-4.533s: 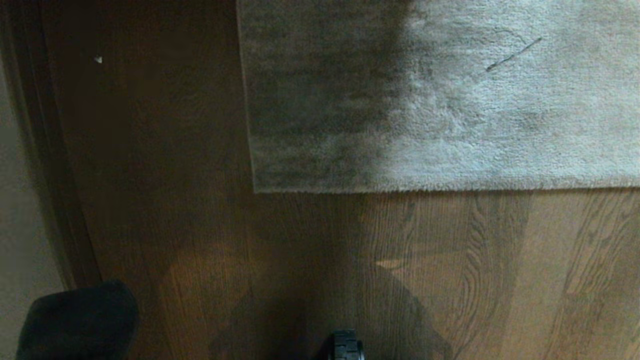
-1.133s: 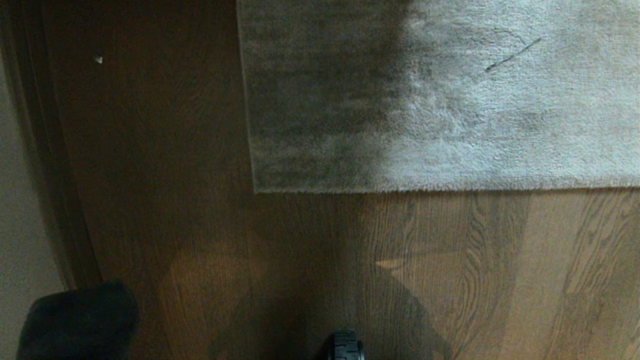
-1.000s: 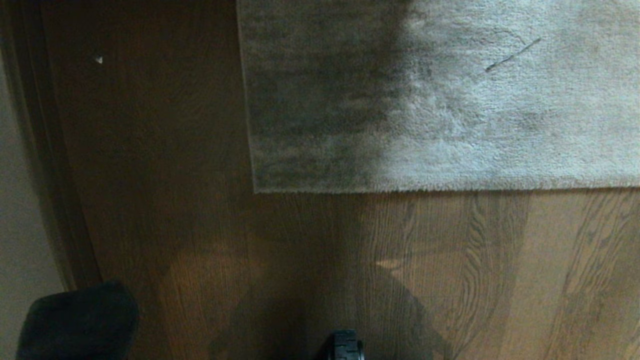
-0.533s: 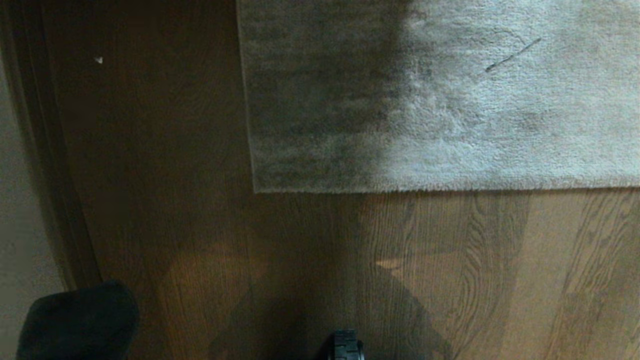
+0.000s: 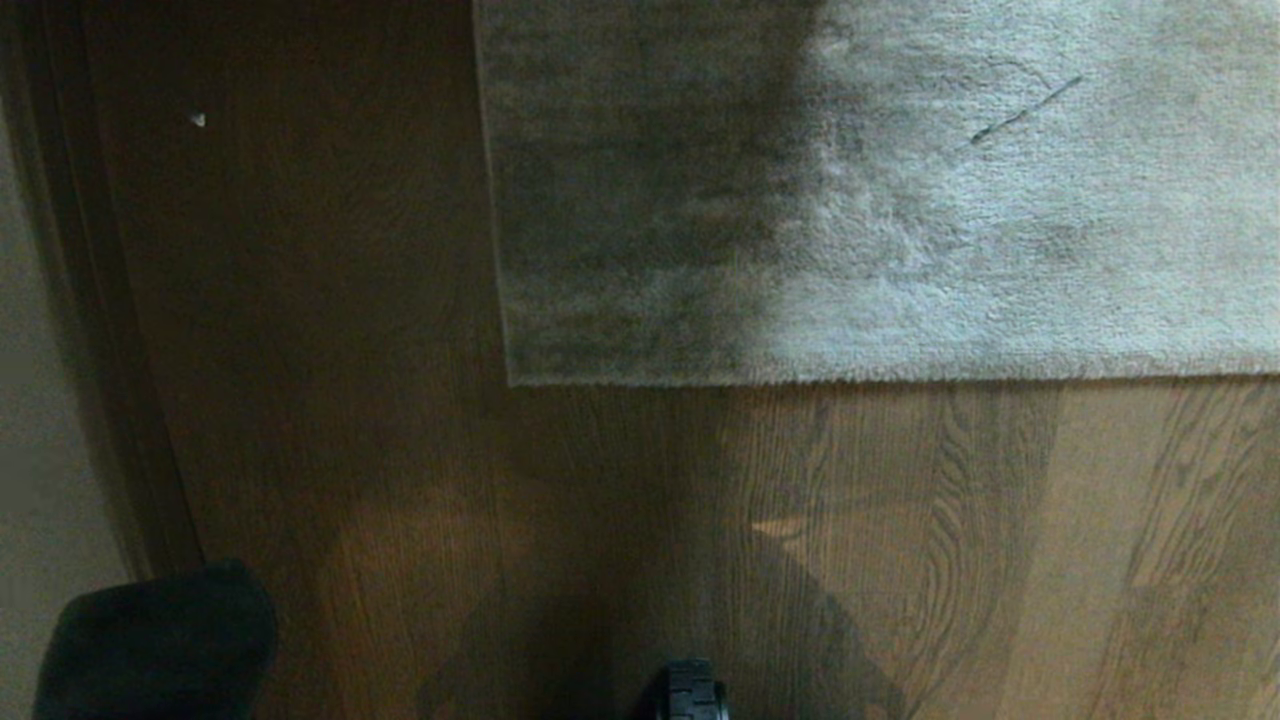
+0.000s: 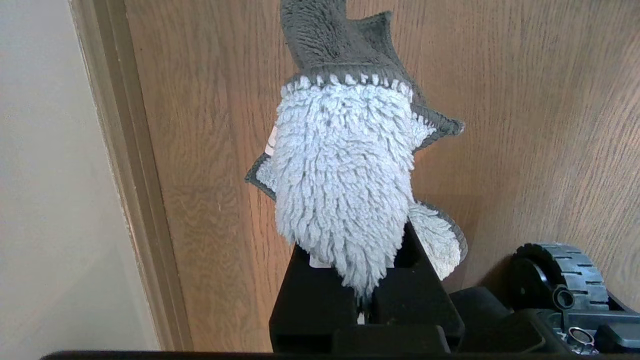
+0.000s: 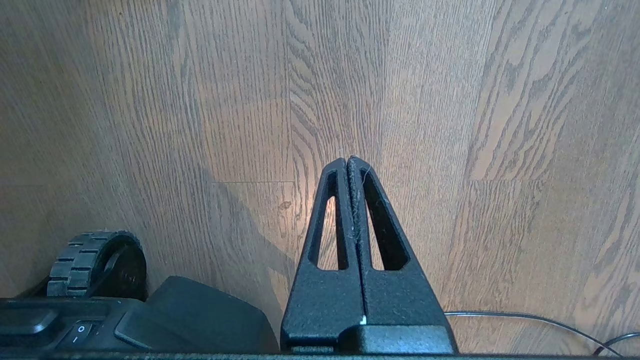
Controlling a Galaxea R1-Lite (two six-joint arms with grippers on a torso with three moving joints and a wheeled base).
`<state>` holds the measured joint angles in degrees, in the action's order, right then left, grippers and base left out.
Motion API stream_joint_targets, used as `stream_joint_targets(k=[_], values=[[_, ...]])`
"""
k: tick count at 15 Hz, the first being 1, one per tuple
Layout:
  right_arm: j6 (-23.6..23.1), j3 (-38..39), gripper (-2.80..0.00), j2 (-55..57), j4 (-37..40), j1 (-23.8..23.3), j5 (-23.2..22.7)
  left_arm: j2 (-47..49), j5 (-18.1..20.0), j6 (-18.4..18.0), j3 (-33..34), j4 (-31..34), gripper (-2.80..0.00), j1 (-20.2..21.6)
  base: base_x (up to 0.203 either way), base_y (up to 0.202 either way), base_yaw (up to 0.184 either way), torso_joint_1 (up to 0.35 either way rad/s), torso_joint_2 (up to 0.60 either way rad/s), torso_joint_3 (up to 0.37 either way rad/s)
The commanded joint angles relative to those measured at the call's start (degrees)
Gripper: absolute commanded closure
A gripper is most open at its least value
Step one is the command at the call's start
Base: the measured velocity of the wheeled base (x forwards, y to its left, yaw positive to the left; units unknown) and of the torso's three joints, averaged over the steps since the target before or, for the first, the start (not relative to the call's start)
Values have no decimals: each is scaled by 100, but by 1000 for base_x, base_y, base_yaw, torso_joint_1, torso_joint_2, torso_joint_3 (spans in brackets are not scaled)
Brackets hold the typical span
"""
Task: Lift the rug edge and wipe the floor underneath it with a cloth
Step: Put down the rag
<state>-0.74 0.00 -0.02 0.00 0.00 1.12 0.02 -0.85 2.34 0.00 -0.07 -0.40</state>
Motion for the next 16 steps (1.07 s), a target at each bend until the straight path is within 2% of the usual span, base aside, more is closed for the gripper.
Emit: stream_joint_targets(k=[1,16], values=[[-5,0,0,2,0,0,3,-2,-3,3,0,-1,0,-3,0,0,0,0,0,0],[-5,0,0,11,0,0,3,-2,24,-14,-9,7,0,5,0,0,0,0,0,0]])
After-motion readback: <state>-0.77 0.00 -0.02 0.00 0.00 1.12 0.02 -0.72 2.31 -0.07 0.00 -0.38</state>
